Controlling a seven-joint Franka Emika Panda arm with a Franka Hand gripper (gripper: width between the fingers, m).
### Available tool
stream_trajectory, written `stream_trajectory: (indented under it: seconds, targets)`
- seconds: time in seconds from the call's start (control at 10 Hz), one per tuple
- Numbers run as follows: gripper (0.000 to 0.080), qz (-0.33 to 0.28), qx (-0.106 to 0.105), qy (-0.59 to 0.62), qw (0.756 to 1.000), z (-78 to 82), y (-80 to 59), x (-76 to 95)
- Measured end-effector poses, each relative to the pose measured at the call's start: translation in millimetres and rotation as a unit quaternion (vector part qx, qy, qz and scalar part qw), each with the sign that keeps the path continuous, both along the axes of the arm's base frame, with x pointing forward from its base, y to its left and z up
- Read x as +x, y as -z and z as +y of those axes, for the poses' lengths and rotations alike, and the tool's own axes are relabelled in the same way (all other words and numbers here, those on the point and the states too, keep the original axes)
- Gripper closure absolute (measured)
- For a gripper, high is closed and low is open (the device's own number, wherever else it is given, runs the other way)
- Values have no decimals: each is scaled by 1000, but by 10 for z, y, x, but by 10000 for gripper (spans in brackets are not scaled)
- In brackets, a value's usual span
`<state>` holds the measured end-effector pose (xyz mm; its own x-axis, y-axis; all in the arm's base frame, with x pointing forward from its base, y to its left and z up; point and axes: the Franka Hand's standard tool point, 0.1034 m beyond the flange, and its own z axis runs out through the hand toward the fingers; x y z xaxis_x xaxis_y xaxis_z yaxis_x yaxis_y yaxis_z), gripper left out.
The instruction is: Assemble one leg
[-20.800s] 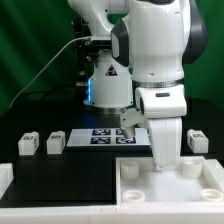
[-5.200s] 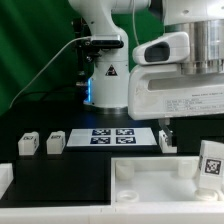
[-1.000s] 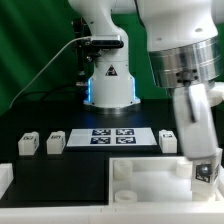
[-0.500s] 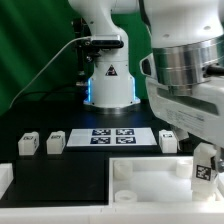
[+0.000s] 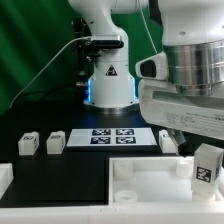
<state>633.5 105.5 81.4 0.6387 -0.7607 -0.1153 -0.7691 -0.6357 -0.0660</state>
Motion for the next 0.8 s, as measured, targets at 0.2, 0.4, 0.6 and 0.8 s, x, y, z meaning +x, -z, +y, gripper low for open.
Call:
stream_trajectory:
  seconds: [0.2,0.4,0.6,0.8]
  targets:
    - [429,12,0,87,996,14,1,-2]
    - [508,22,-2,161,987,16,3,-5]
    - [508,37,-4,276,960,31,8,-4]
    - [508,44,0,398,916,63,17,26]
